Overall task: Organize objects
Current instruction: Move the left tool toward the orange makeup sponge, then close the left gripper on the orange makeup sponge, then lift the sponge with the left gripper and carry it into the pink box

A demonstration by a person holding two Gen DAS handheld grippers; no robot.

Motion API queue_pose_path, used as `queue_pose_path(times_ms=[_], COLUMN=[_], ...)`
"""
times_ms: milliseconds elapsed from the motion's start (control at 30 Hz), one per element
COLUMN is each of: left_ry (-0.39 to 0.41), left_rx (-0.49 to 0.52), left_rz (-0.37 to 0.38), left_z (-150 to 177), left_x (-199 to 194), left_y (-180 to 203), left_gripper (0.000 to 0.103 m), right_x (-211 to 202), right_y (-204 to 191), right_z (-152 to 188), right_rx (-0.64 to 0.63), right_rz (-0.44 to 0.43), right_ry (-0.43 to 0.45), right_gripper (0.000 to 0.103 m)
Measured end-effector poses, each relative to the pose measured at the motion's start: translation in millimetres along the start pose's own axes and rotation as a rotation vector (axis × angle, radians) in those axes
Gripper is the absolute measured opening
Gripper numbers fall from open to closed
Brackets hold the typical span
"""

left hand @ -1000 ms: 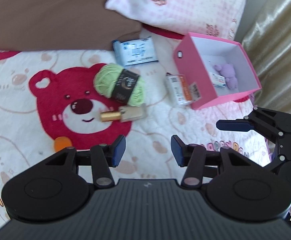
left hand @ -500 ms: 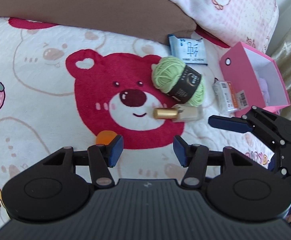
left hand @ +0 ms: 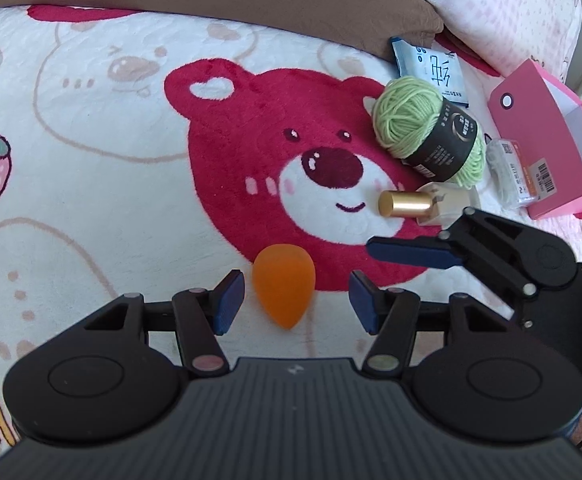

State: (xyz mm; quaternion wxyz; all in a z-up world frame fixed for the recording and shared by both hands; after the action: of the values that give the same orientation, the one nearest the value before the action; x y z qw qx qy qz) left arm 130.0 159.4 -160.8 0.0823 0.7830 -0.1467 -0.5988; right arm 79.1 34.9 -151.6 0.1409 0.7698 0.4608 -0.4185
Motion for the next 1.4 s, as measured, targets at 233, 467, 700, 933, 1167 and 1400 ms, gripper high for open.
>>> queue_pose_path(times_ms=[233,467,700,933,1167,1400], left_ry=[-0.011,-0.006,-0.005,-0.060,-0.031,-0.011], left_rx=[-0.020,-0.076,-0.064,-0.043,0.025,0.110], left_rz=[-0.011,0.034,0.058,0.090,0.132,0.167], left_z=[-1.3,3.4,5.8,12.8,13.9,10.2], left_x=[18.6,13.6,10.6,-2.5,-26.9,-53.8], left_y=[-4.7,0.7,23.8,74.6,133.5,189.9], left_gripper=[0.035,0.033,0.033,0.034,0.035,0.035], right_x=[35.5,37.1,13.8,-35.1,-98.6,-159.6], right_y=[3.8,4.8,9.7,17.7,31.1,38.4], right_z=[7.0,7.4,14.2,24.9,35.4,37.9], right_rx=[0.088,0.109,0.087,0.135,0.193,0.215], right_rz=[-0.050,0.023,0.051,0.020,0.028,0.093], right_ry=[-0.013,-0.011,-0.014,-0.104,-0.103,-0.063], right_gripper=[0.083,0.049,0.045,0.046,0.046,0.046])
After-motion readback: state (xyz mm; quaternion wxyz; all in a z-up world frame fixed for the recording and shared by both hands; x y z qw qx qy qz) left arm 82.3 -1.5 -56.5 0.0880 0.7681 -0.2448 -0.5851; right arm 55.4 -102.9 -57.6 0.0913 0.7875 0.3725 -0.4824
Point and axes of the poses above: each gripper's, at about its wrist camera, not at the fingertips, and x roughly the way its jaws point, y to its right, z to its underside, the point moved 3 cm from there along x, roughly the way its jaws point, and after that the axes turned 9 degrees about -y, right-handed, at the moved point
